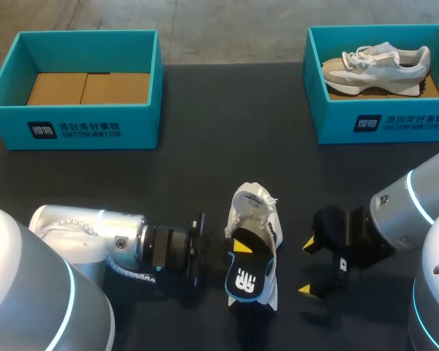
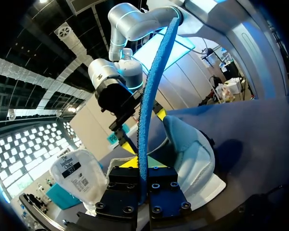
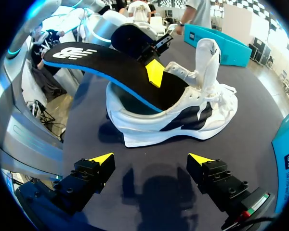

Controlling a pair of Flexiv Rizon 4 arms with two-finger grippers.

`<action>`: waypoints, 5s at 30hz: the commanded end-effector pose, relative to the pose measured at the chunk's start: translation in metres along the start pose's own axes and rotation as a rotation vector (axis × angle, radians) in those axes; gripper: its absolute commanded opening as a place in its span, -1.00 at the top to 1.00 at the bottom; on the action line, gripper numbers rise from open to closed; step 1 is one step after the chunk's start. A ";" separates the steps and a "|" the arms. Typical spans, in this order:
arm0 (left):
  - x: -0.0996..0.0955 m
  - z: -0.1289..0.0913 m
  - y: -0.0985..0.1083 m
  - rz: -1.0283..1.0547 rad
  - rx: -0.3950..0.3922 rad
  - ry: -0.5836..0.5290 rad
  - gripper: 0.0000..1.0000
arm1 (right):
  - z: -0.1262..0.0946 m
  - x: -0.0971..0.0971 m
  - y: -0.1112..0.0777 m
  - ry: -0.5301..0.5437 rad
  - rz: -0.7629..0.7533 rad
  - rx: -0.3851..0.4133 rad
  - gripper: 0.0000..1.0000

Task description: Take the shoe out of the shoebox, open the shoe tongue, remove and reinsert the insole, then place the shoe into the shoebox

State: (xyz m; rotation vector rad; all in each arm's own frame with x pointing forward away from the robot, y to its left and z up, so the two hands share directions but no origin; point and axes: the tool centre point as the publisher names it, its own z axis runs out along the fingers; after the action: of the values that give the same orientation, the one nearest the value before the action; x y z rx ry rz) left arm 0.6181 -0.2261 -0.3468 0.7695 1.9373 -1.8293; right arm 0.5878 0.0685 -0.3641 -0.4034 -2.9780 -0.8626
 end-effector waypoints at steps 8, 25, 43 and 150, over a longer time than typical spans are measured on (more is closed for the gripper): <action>0.000 0.000 -0.001 0.009 0.024 0.004 0.80 | -0.001 0.002 0.000 -0.002 0.000 0.000 -1.00; -0.002 0.004 -0.009 0.043 0.029 0.032 0.60 | -0.001 0.002 0.000 -0.002 0.000 0.000 -1.00; -0.003 0.006 -0.021 0.106 0.005 0.071 0.50 | -0.001 0.002 0.000 -0.002 0.000 0.000 -1.00; -0.008 0.027 -0.024 0.092 -0.119 0.112 0.45 | -0.001 0.002 0.000 -0.002 0.000 0.000 -1.00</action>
State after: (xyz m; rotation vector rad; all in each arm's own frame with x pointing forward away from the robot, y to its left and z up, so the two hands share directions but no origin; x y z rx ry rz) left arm 0.6112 -0.2548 -0.3311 0.9245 2.0119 -1.6483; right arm 0.5878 0.0685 -0.3641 -0.4035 -2.9780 -0.8626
